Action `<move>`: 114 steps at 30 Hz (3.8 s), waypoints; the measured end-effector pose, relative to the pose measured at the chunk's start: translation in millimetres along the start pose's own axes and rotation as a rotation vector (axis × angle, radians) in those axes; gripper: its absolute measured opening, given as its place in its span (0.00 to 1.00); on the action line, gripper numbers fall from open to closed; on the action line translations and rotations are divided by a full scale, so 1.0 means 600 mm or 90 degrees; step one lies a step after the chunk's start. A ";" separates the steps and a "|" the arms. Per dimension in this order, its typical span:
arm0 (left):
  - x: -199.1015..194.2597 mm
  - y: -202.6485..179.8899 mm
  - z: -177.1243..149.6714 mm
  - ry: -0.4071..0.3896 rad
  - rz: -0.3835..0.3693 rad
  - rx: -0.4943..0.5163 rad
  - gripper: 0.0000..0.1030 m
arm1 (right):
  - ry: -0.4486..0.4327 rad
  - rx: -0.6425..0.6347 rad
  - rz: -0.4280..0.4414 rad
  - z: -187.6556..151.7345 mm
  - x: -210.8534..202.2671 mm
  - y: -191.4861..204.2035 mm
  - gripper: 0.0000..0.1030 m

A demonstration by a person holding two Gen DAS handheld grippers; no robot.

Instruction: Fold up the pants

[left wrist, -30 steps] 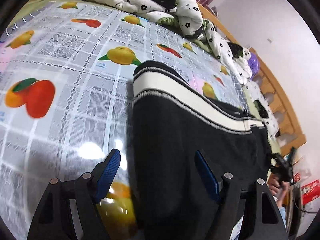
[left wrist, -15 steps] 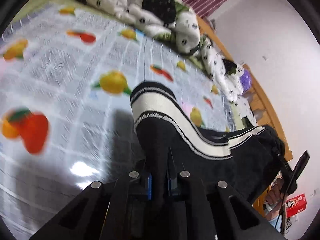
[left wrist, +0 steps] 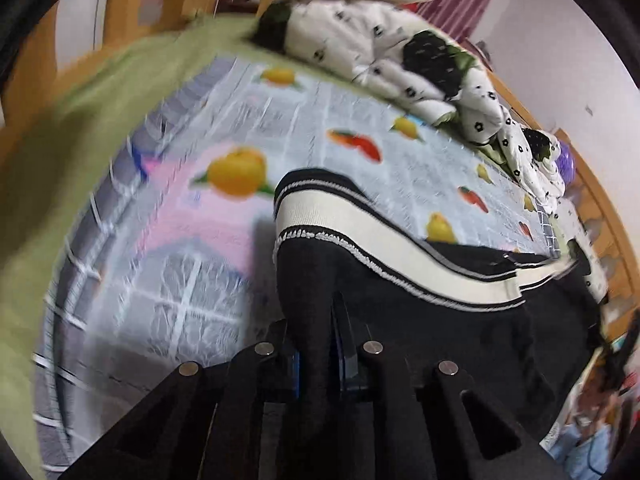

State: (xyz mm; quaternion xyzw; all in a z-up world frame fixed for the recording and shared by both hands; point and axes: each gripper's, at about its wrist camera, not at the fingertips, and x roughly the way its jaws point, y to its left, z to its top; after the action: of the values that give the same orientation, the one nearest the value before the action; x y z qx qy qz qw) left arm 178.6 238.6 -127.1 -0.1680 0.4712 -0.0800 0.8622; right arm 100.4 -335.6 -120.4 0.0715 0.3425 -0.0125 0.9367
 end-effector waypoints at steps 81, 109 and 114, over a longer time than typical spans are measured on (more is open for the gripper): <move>-0.159 0.050 -0.268 -0.157 0.156 0.091 0.54 | 0.266 -0.129 0.226 -0.072 0.098 0.385 0.43; -0.138 0.039 -0.254 -0.165 0.182 0.121 0.61 | 0.194 -0.072 0.267 -0.032 0.054 0.367 0.59; -0.122 0.040 -0.239 -0.150 0.199 0.132 0.56 | 0.318 -0.045 0.218 -0.019 0.202 0.401 0.43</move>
State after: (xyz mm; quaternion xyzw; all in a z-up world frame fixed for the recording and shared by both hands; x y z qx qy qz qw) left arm 17.9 251.8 -150.3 -0.0114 0.3767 0.0263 0.9259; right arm 203.4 -92.6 -176.9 0.0965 0.5453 0.1750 0.8141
